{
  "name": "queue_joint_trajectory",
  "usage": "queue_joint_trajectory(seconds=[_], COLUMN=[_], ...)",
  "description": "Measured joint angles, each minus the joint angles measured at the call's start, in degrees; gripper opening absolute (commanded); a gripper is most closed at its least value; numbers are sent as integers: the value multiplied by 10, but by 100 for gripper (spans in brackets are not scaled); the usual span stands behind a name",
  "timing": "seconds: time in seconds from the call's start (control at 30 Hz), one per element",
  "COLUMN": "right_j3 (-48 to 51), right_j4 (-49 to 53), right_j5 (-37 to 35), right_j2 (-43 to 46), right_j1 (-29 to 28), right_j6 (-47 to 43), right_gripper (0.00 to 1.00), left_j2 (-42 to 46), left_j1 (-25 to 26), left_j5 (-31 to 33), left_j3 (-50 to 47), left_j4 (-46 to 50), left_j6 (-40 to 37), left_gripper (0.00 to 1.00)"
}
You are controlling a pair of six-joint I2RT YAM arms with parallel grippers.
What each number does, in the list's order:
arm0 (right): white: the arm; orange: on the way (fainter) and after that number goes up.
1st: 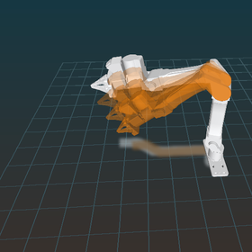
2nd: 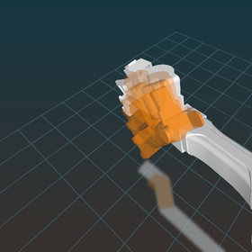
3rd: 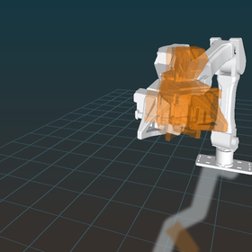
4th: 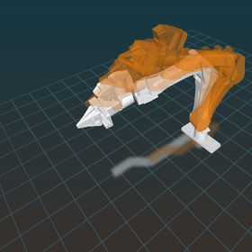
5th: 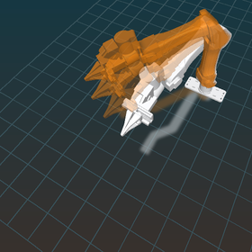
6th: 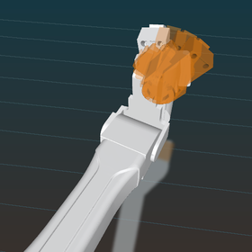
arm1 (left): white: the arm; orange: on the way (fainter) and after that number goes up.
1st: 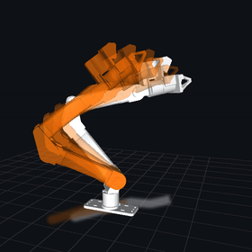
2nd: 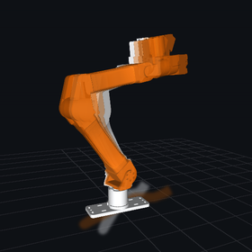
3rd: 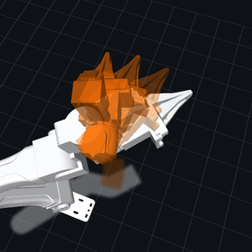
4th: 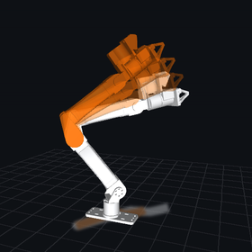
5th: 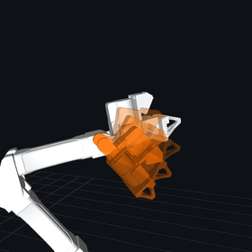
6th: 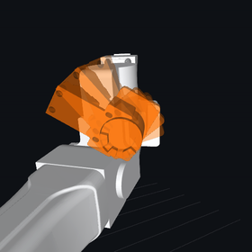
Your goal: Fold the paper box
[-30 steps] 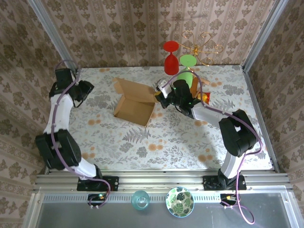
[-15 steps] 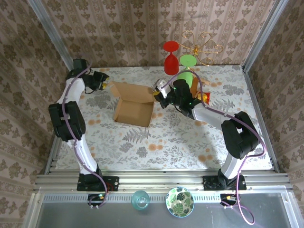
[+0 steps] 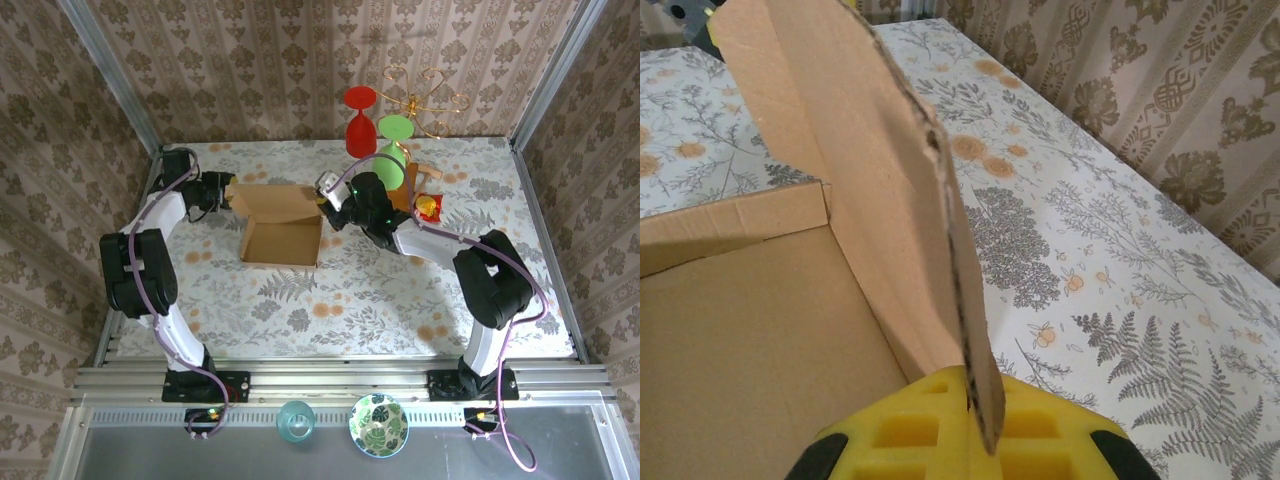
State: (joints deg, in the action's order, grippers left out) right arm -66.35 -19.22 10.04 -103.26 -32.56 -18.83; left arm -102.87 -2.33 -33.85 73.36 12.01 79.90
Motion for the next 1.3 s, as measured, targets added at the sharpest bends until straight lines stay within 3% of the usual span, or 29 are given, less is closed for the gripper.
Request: queue_joint_trajectory(seconds=[0.37, 0.67, 1.3], right_j3=[0, -5, -15], right_j4=[-26, -42, -136], right_j5=[-60, -83, -188], right_j2=[-2, -21, -77], right_j1=[-18, -24, -36], right_j6=[-8, -2, 160], right_gripper=[0, 0, 0], left_j2=[67, 72, 117], left_j1=[-4, 9, 34], left_j5=[-1, -4, 15], left_j3=[-92, -125, -187], left_j4=[-43, -106, -142], left_j6=[88, 149, 176], left_gripper=[47, 47, 39])
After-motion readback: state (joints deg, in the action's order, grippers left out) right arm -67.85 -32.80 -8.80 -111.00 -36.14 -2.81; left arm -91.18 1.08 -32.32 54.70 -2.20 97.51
